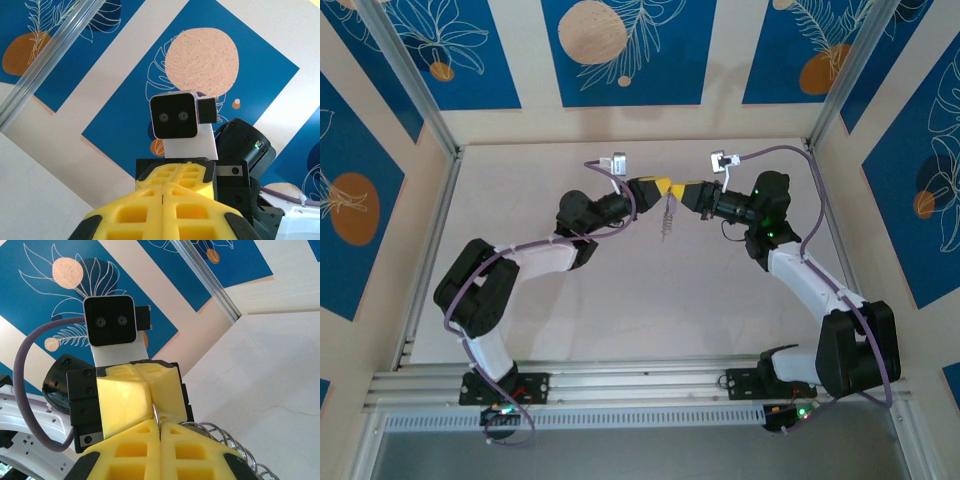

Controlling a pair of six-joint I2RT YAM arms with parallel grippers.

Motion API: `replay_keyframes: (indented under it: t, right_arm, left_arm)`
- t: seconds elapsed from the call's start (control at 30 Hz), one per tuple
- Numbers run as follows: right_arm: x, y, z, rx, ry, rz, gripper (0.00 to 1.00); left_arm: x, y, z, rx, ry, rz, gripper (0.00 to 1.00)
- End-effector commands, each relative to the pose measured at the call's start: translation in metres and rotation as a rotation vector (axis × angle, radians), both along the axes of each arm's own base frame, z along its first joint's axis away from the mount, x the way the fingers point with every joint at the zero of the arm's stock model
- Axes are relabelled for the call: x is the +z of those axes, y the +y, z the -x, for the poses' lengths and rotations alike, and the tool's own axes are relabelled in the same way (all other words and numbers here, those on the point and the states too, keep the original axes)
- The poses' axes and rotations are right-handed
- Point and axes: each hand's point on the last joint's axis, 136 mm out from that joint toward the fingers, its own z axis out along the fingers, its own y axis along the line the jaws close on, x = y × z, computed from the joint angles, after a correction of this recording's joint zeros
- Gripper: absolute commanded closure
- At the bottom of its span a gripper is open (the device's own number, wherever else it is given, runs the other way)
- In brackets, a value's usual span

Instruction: Put the keys on the keyring

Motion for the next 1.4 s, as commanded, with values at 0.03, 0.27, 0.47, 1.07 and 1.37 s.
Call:
replay_keyframes:
  t: [0.03,0.27,0.47,1.07,1.37]
  right_arm:
    - [0.004,-0.008,0.002,-0.002,-0.012,0.024,1.0]
    - [0.004,-0.009,0.007,0.057,-0.035,0.107,1.0]
    - [0.004,-0.008,0.002,0.088,-0.024,0.142,1.0]
    - [-0.009,-0.004,-0.021,0.268,0.026,0.142,1.0]
    - [-0.007,-0.002,-0.037,0.314,0.048,0.136,1.0]
  left_arm:
    - [0.03,0.013,0.011,-0.008,-0.122,0.017,0.96]
    - [0.028,0.043,0.003,0.035,-0.159,-0.12,0.75]
    - [0.025,0.056,0.0,0.016,-0.179,-0.268,0.61]
    - [0.004,0.062,0.011,-0.096,-0.167,-0.564,0.49]
    - [-0.011,0.056,-0.012,-0.131,-0.122,-0.582,0.49]
